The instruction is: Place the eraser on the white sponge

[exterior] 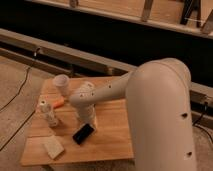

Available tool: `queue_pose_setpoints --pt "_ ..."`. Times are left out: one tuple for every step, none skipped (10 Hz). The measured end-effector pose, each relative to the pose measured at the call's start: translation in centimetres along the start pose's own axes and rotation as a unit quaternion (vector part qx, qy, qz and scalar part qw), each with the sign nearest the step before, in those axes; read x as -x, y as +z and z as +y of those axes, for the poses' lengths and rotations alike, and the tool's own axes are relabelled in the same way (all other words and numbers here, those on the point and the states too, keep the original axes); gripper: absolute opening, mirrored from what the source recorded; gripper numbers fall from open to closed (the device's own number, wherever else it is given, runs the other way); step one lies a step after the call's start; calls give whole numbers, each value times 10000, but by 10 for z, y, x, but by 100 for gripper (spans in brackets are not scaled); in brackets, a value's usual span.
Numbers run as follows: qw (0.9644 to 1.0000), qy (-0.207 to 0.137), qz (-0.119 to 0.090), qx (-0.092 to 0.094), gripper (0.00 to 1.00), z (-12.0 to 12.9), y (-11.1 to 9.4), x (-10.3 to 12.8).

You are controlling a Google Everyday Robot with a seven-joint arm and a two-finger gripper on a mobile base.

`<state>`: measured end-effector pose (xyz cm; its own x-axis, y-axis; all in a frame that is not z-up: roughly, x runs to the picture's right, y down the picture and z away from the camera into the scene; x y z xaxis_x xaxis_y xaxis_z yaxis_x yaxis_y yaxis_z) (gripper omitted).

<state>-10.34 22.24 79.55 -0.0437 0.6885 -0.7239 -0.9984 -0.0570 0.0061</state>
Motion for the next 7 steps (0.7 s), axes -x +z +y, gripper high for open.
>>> queue_pose_setpoints --pt "10000 22 29 -27 65 -1 3 -1" --pt "10000 40 45 -43 65 -2 5 -1" --pt "9999 49 69 -60 65 -3 8 -1" --pt "9999 48 92 -73 65 -2 10 -1" --pt "9999 46 116 -78 65 -1 12 -2" --pt "9999 44 147 -79 65 -1 15 -2" --pt "9998 34 176 -71 65 0 17 -2"
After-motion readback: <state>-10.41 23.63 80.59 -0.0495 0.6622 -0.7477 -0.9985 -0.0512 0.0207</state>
